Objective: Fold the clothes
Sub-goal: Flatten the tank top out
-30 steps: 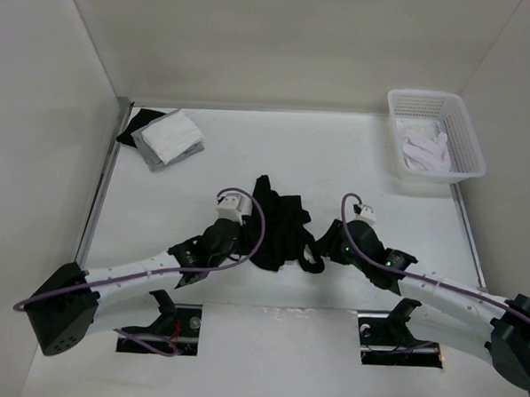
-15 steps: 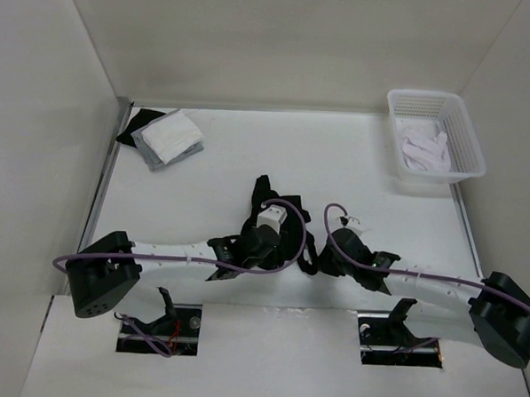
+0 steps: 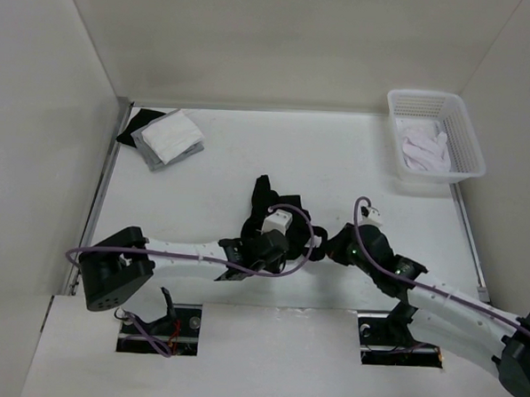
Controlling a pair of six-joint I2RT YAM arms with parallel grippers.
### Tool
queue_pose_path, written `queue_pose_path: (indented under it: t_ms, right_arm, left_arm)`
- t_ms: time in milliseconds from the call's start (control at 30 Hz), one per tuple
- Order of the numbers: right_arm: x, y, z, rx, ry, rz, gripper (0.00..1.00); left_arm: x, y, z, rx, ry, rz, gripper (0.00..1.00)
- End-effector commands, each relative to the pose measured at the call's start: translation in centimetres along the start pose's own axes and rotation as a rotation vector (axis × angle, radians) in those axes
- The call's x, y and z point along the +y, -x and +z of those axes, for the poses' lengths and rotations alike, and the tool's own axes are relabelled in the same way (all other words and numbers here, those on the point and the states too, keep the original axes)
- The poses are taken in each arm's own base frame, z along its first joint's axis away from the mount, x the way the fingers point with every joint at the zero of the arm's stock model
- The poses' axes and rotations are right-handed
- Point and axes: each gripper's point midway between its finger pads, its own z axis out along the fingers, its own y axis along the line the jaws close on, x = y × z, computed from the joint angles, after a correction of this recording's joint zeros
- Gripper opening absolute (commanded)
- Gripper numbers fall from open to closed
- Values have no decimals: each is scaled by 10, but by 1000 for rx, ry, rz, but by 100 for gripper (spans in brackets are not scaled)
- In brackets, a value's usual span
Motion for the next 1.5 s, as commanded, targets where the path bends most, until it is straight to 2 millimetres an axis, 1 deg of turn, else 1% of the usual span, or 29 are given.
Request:
queue_pose_path:
  t_ms: [0,33,100,133,167,200,233,267,333,433,500,567,633,700,733,800,900,967,1033,1100,1133,1200,1233,1267,1300,1367,1400,1433,1467]
  right_arm:
    - [43,45,-23,-141,137,-20,2]
    - [60,62,-37,-182,180,-36,2]
    - [97,104,-79,-287,279,-59,2]
    - [110,117,-95,-322,316,-71,2]
    - [129,137,-120,-375,366,-90,2]
    - [135,144,-129,-394,382,-96,2]
    - [148,158,-148,-428,415,-106,2]
    - [170,176,-181,-475,482,-127,2]
    - [196,194,-221,-522,568,-150,2]
    - [231,216,-284,-588,706,-174,2]
    - [248,229,-326,-623,799,-177,2]
    - [258,239,-359,-648,878,-174,2]
    - [263,247,-383,-666,935,-160,2]
    - [264,252,-391,-685,948,-161,2]
    - [261,256,-389,-706,922,-160,3]
    - [255,261,-370,-752,824,-170,4]
    - [254,269,-308,-820,603,-255,4]
    - [261,272,-243,-784,500,-327,4]
    - [255,284,-168,-719,417,-334,3]
    - [246,298,-102,-653,368,-327,3]
    - [238,314,-59,-619,338,-309,3]
    - [230,349,2,-584,295,-258,4]
    - [226,370,33,-573,280,-230,8]
    - [222,379,50,-561,261,-206,14]
    - [218,387,69,-527,242,-166,28]
    - [209,383,79,-474,207,-149,44]
    - [201,370,77,-464,189,-166,52]
    - [199,353,76,-451,188,-179,56]
    - [189,324,77,-425,179,-193,58]
  left_arm:
    - [-9,85,-56,-246,-85,-121,1]
    - [-8,92,-64,-268,-91,-133,1]
    - [14,150,-127,-449,-127,-221,0]
    - [21,163,-144,-496,-133,-245,0]
    - [29,174,-161,-543,-138,-271,0]
    - [34,182,-173,-575,-143,-288,0]
    - [48,201,-206,-664,-152,-333,0]
    - [58,213,-229,-727,-153,-360,1]
    - [70,224,-254,-792,-146,-380,1]
    - [93,241,-308,-936,-133,-432,1]
    - [106,247,-341,-1023,-126,-466,1]
    - [119,250,-378,-1124,-111,-493,1]
    - [130,248,-403,-1190,-87,-507,1]
    - [140,243,-413,-1220,-49,-515,2]
    - [145,239,-414,-1226,-23,-521,2]
    - [156,228,-400,-1199,41,-537,3]
    - [164,207,-359,-1096,94,-549,3]
    - [167,184,-313,-987,118,-581,3]
    - [170,160,-267,-887,142,-615,3]
    - [171,145,-237,-827,146,-646,3]
    - [170,134,-214,-780,142,-679,3]
    - [169,122,-184,-728,142,-718,3]
    - [166,118,-168,-699,125,-744,3]
    - [164,116,-158,-682,112,-756,4]
    - [162,113,-146,-664,100,-774,4]
    - [163,110,-132,-642,96,-800,5]
    - [167,108,-124,-636,104,-818,6]
    - [171,107,-120,-637,111,-829,7]
    - [177,106,-117,-639,121,-841,8]
